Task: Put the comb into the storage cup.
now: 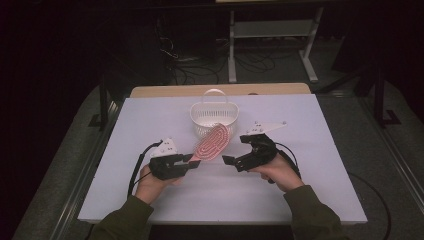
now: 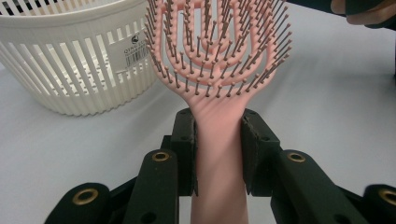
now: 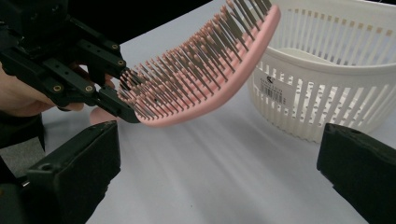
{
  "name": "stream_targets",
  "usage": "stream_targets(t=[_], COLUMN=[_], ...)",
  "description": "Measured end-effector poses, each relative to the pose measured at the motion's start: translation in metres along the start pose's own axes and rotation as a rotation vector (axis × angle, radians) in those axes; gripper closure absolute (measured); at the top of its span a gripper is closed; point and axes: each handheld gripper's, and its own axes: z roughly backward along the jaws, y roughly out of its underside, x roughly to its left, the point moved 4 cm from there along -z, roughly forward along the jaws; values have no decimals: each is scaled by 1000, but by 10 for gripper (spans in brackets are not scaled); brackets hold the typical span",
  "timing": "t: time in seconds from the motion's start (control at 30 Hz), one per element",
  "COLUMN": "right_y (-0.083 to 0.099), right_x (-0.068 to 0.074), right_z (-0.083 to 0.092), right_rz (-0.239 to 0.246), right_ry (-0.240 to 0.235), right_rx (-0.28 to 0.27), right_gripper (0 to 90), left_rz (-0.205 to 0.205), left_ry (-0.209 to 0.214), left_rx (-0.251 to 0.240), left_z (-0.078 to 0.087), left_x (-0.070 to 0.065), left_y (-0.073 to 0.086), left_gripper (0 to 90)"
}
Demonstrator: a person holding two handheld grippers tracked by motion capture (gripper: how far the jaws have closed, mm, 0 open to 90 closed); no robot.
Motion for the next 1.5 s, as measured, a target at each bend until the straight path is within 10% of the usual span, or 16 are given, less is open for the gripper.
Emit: stream_targets(t=[1.5], right_y=[-22], right_x=[3], right_z=[-32], right_rz=[-45], right_ry=[-30], right_rx=[-13], right_gripper=[92], left_rz=[-23], left_ry=[-35], left_rx=[-43], left_z=[-9], left_x=[-9], left_y=[-1], left_gripper=[704])
